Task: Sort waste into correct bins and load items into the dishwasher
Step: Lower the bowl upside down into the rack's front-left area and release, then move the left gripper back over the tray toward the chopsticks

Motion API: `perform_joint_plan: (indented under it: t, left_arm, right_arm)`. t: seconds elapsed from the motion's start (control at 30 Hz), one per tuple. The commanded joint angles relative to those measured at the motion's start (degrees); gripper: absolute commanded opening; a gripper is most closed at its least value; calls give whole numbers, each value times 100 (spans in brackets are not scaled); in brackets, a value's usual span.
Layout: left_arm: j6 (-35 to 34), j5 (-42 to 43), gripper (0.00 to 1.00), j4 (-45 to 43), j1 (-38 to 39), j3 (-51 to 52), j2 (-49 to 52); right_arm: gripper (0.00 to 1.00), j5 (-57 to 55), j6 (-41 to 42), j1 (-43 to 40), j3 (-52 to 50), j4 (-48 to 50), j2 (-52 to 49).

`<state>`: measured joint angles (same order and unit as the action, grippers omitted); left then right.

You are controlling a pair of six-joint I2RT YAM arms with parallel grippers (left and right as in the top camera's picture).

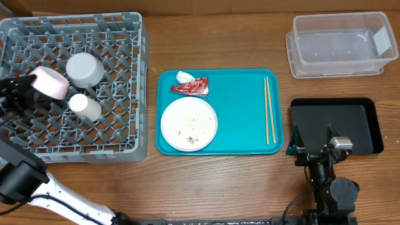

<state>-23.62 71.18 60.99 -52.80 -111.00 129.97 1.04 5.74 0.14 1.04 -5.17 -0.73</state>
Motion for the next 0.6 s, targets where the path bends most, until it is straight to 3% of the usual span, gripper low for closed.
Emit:
perform_joint_plan:
  t: [0.0, 0.13, 0.3, 0.5, 0.57]
  left_arm:
    - [90, -678, 34, 400, -251, -678, -66]
    - [339, -1539, 46, 1198, -476, -1561, -66]
    - [437, -2048, 47, 1961, -581, -2750, -66]
    - [664, -2022, 21, 2590, -363, -3967, -66]
    - [859, -2041, 19, 2782, -184, -4242, -66]
  right_arm:
    - [100, -55, -42, 22, -59, 33, 57]
    - [100, -55, -42, 22, -59, 33, 57]
    - [100, -55, -42, 22, -59, 33, 57]
    - [100, -55, -42, 22, -59, 33, 57]
    - [100, -55, -42, 22, -59, 33, 57]
